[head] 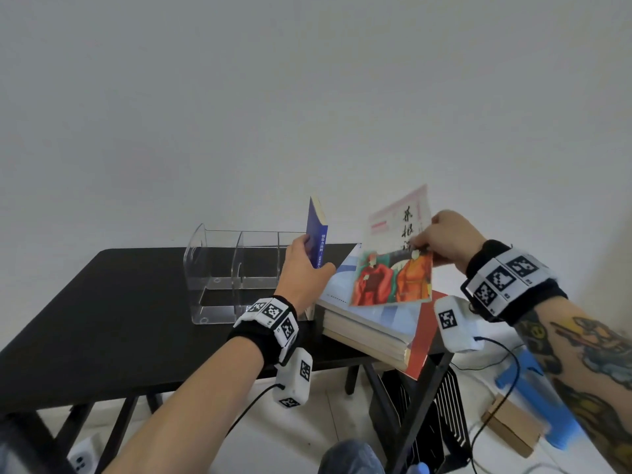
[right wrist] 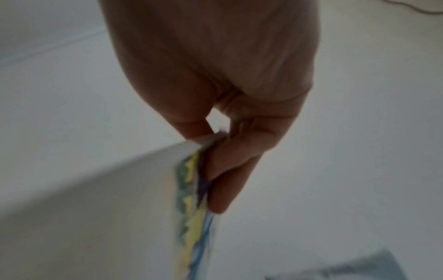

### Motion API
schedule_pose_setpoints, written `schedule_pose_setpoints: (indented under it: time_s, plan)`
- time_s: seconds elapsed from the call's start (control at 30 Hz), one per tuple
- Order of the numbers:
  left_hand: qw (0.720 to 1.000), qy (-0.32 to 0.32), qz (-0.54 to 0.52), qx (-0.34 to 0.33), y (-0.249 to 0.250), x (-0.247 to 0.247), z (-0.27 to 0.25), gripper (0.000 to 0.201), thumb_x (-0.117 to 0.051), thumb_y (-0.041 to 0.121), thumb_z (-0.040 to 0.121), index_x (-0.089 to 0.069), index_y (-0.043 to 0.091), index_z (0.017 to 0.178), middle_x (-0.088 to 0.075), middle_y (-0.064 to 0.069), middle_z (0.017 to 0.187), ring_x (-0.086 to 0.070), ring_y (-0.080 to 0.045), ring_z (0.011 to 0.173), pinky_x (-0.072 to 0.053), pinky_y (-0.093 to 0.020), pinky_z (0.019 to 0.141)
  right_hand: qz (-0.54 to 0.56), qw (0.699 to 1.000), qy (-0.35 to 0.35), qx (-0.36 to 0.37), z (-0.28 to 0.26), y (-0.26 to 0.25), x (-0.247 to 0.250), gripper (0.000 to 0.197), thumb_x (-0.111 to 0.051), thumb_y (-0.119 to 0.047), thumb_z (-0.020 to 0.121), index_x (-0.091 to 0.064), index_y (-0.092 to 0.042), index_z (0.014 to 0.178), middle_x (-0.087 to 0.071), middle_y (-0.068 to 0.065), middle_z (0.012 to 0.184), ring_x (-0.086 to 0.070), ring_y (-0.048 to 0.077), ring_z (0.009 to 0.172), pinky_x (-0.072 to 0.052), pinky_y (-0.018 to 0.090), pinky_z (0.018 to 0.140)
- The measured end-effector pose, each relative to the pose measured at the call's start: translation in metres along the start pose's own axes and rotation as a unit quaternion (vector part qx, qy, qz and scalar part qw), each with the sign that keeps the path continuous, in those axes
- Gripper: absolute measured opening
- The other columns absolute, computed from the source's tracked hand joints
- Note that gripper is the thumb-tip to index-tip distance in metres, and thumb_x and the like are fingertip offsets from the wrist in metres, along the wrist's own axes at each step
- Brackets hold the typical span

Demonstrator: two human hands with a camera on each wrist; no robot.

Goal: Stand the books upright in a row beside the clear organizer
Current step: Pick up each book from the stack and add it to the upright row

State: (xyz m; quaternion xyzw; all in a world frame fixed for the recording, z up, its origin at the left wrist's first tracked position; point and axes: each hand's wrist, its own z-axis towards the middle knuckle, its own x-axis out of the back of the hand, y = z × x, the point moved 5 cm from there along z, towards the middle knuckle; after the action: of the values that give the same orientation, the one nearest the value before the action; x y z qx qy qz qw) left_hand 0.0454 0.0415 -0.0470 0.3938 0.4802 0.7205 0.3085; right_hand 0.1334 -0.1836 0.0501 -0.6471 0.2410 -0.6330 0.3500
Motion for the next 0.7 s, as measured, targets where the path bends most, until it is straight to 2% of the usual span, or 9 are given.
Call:
schedule_pose_setpoints:
  time_s: [0.07, 0.13, 0.2, 0.3, 0.4, 0.5, 0.6, 0.63, 0.7]
  plan:
    - [1.000, -0.003, -0.017, 0.006, 0.002, 0.003, -0.001, 0.064, -0.066, 0.014, 0.086, -0.036, 0.017, 0.142, -0.052, 0.002, 0.125, -0.056, -0.014, 0.113, -0.049, -0.035, 0.099, 0.002, 0.995, 0.075, 0.059, -0.002, -0.022, 0.013, 0.021, -0.066, -0.003, 0.079, -0.058, 0.005, 0.096, -0.070, 0.025, 0.092, -0.071, 0.039, 0.076, -0.061, 0.051, 0.068]
    - [0.999, -0.008, -0.036, 0.014, 0.002, 0.005, -0.003, 0.055, -0.059, 0.015, 0.090, -0.040, 0.017, 0.141, -0.055, 0.002, 0.127, -0.056, -0.014, 0.114, -0.049, -0.035, 0.098, 0.031, 0.977, 0.177, 0.115, -0.012, -0.043, 0.026, 0.031, -0.066, -0.015, 0.080, -0.044, -0.006, 0.100, -0.066, 0.016, 0.101, -0.069, 0.038, 0.085, -0.060, 0.053, 0.073]
    - [0.998, -0.016, -0.060, 0.025, 0.003, 0.008, -0.006, 0.048, -0.050, 0.017, 0.093, -0.041, 0.018, 0.140, -0.056, 0.002, 0.131, -0.055, -0.016, 0.115, -0.049, -0.033, 0.095, 0.135, 0.947, 0.237, 0.169, -0.025, -0.061, 0.033, 0.033, -0.065, -0.021, 0.081, -0.042, -0.012, 0.103, -0.066, 0.008, 0.098, -0.069, 0.034, 0.087, -0.059, 0.051, 0.075]
    - [0.996, -0.032, -0.078, 0.042, 0.004, 0.010, -0.009, 0.045, -0.040, 0.023, 0.093, -0.040, 0.023, 0.138, -0.056, 0.002, 0.133, -0.055, -0.019, 0.117, -0.044, -0.036, 0.101, 0.298, 0.921, 0.153, 0.200, -0.035, -0.084, 0.020, 0.027, -0.061, -0.011, 0.078, -0.063, 0.000, 0.102, -0.073, 0.013, 0.086, -0.075, 0.032, 0.073, -0.062, 0.042, 0.065]
    - [0.993, -0.026, -0.094, 0.060, -0.001, 0.015, -0.007, 0.047, -0.036, 0.034, 0.086, -0.039, 0.033, 0.133, -0.063, -0.001, 0.122, -0.062, -0.022, 0.109, -0.048, -0.045, 0.099, 0.283, 0.929, 0.095, 0.218, -0.049, -0.105, -0.004, 0.012, -0.056, -0.003, 0.080, -0.067, 0.002, 0.079, -0.071, 0.014, 0.069, -0.074, 0.034, 0.065, -0.061, 0.041, 0.065]
    - [0.992, -0.028, -0.103, 0.072, -0.013, 0.016, -0.001, 0.054, -0.036, 0.037, 0.080, -0.033, 0.041, 0.133, -0.064, -0.003, 0.119, -0.064, -0.024, 0.106, -0.048, -0.051, 0.098, 0.198, 0.946, 0.070, 0.248, -0.060, -0.120, -0.030, 0.016, -0.052, -0.004, 0.084, -0.062, -0.005, 0.072, -0.069, 0.007, 0.064, -0.074, 0.026, 0.059, -0.060, 0.035, 0.058]
    - [0.991, -0.032, -0.102, 0.080, -0.014, 0.019, -0.001, 0.065, -0.040, 0.034, 0.079, -0.024, 0.045, 0.141, -0.063, 0.001, 0.122, -0.066, -0.021, 0.105, -0.049, -0.049, 0.098, 0.039, 0.954, 0.070, 0.290, -0.064, -0.128, -0.057, 0.018, -0.047, -0.009, 0.084, -0.055, -0.006, 0.069, -0.070, 0.012, 0.067, -0.072, 0.028, 0.061, -0.057, 0.033, 0.056]
    - [0.992, -0.037, -0.093, 0.079, -0.009, 0.020, -0.005, 0.069, -0.042, 0.031, 0.080, -0.021, 0.041, 0.145, -0.062, 0.003, 0.127, -0.065, -0.019, 0.107, -0.050, -0.048, 0.098, -0.005, 0.954, 0.070, 0.292, -0.062, -0.128, -0.065, 0.019, -0.046, -0.010, 0.084, -0.051, -0.007, 0.066, -0.068, 0.010, 0.066, -0.068, 0.027, 0.060, -0.053, 0.028, 0.054]
    - [0.995, -0.061, -0.051, 0.062, 0.005, 0.022, -0.015, 0.071, -0.050, 0.020, 0.085, -0.020, 0.032, 0.149, -0.057, 0.006, 0.129, -0.061, -0.016, 0.112, -0.050, -0.041, 0.098, -0.078, 0.955, 0.063, 0.280, -0.057, -0.125, -0.081, 0.022, -0.046, -0.012, 0.087, -0.041, -0.015, 0.066, -0.055, 0.002, 0.065, -0.053, 0.015, 0.054, -0.035, 0.015, 0.043]
